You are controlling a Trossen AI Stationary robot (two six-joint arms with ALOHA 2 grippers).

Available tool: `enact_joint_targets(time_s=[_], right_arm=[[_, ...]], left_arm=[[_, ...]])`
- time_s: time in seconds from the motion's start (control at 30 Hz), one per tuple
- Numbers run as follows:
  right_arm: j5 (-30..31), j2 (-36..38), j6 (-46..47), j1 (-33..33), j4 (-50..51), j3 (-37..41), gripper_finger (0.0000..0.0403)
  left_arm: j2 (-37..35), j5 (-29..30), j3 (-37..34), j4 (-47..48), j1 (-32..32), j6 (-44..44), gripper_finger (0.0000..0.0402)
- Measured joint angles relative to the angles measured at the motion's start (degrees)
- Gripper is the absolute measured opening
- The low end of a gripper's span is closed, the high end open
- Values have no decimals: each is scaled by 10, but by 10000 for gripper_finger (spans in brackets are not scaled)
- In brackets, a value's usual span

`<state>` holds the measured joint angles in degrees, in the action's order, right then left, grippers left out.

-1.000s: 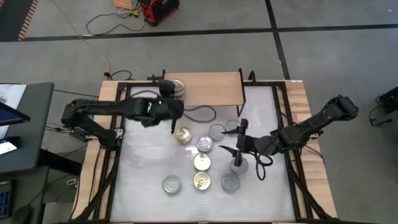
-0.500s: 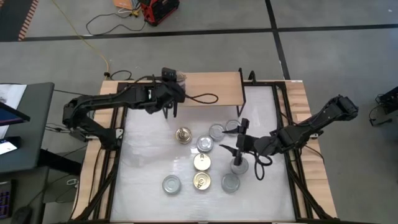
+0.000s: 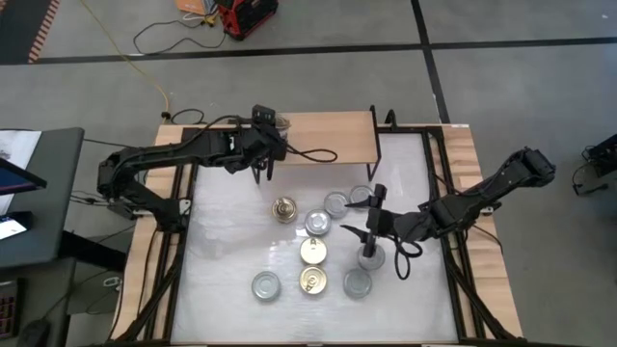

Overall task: Stack canned seafood by type on shelf
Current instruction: Stack the blue tuna can on top of the blue tuna can

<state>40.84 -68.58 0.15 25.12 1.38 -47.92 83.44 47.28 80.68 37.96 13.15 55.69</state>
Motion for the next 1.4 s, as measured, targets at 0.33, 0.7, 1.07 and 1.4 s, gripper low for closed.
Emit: enact_joint_targets(time_s=[0.33,0.7,1.07,1.4], right_arm=[[0,0,0,0,-1,0,274],[0,0,0,0,-1,0,274],[0,0,3,-1,-3,0,274],[0,0,4,-1,-6,0,274]], left_arm=[[0,1,0,9,-3,-22,220],[0,7,0,50,-33,-30,215],[-1,8,1,80,-45,-55,216],[0,-29,1,38,-34,-72,216]])
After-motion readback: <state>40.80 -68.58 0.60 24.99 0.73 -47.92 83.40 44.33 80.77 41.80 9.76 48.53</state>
